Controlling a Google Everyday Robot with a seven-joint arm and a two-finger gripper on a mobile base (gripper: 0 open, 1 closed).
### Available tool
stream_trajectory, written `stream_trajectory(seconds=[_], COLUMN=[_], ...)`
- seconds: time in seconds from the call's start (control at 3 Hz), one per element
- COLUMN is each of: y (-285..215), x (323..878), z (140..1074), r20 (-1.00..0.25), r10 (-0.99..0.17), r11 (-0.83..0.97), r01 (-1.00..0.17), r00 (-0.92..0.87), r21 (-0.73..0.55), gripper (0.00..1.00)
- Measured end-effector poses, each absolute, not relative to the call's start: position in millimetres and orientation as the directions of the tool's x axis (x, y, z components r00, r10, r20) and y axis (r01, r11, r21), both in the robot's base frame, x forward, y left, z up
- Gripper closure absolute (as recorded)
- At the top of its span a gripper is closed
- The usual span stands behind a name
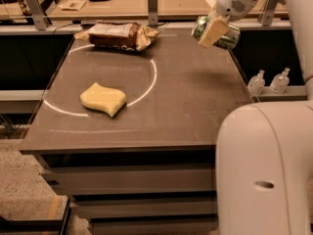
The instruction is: Place green can upright
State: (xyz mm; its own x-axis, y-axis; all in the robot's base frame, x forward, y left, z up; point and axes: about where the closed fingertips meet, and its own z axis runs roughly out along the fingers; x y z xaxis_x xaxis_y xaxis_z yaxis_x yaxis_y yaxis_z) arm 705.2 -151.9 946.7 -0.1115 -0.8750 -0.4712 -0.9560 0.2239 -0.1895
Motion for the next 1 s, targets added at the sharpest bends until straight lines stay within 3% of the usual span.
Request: stream_trajectory(seconds=[0.33,1.0], y=[-165.7,-160.9], x=[675.9,600.3], z=[950.0,952.1], r20=[-0.684,-0.848], r10=[-0.710,-0.497], r11=[0.290,0.252], r01=[-0.955,-0.966], r00=[-0.168,-0.181], r21=[-0.066,0.059], gripper=[1.00,1.00])
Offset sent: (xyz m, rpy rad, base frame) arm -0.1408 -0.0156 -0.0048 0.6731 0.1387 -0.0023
